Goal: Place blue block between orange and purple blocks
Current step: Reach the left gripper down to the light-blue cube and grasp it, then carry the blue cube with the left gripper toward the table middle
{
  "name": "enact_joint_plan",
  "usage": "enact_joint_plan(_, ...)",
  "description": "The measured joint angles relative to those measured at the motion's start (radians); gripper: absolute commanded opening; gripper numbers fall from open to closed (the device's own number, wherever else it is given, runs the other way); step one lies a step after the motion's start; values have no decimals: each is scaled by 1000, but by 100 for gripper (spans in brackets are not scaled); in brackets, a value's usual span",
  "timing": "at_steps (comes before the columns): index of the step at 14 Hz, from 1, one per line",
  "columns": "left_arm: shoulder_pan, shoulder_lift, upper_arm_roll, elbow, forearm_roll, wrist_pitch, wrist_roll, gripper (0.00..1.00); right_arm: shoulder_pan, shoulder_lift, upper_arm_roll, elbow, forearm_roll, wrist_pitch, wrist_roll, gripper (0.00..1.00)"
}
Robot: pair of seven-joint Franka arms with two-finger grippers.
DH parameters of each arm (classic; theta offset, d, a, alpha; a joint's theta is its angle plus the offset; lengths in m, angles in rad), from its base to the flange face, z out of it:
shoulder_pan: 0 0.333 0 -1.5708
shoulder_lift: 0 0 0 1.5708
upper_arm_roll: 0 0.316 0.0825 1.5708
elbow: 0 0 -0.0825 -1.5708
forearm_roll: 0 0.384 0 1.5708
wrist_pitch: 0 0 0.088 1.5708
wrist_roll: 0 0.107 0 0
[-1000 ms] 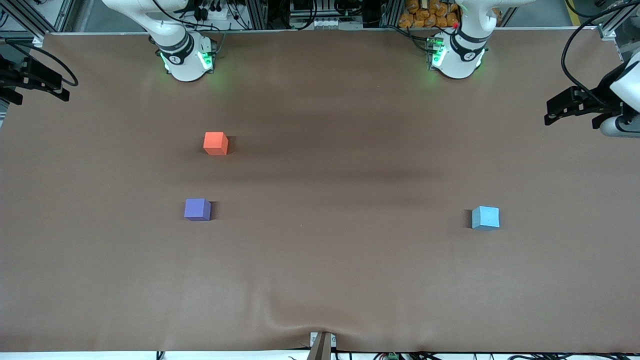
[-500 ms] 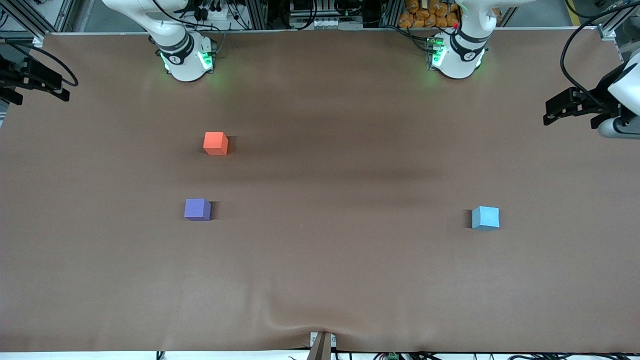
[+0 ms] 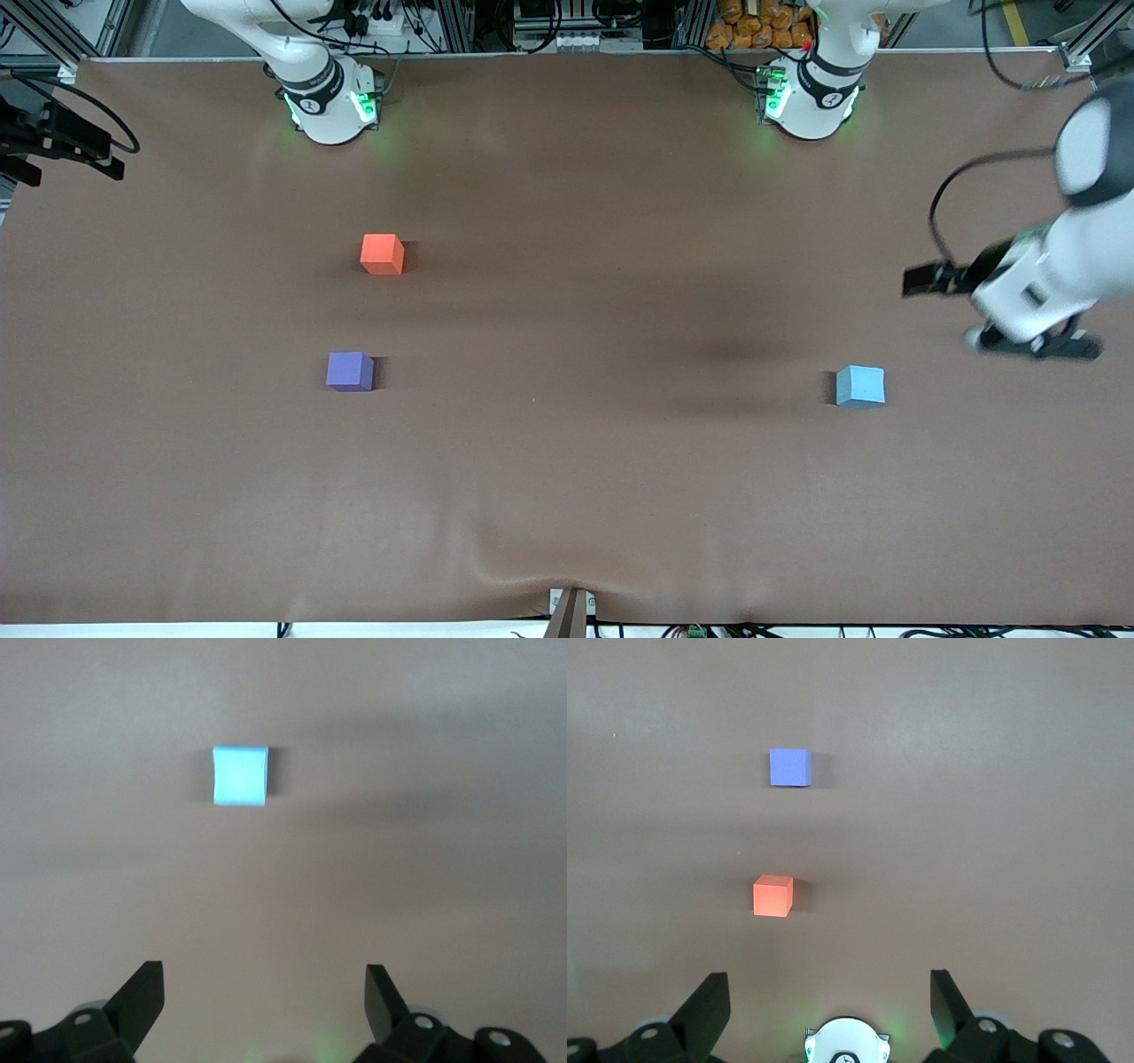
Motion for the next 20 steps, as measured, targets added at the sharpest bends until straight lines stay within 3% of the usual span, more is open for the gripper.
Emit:
enact_joint_plan(6, 6, 183, 7, -141, 95, 313, 0, 100, 2, 2, 2, 0, 0, -1, 0, 100)
enact_joint_plan(10, 22, 304, 18, -150, 99, 455, -1, 100, 2, 2, 2, 0, 0, -2, 0, 100)
enact_joint_plan(13, 27, 344, 18, -149, 99, 477, -17, 98, 2, 2, 2, 0, 0, -2, 0, 100)
enact_joint_plan(14, 26, 356, 18, -148, 99, 481, -24, 43, 2, 2, 2, 0, 0, -3, 0, 100)
enact_joint_plan(15, 26, 367, 17, -148, 99, 497, -26, 11, 2, 2, 2, 0, 0, -3, 0, 100)
enact_joint_plan(16, 26, 375, 17, -147, 99, 520, -28, 0, 2, 2, 2, 0, 0, -3, 0, 100)
enact_joint_plan(20, 26, 378, 16, -100, 99, 558, -30, 0, 2, 4, 2, 0, 0, -3, 0, 100)
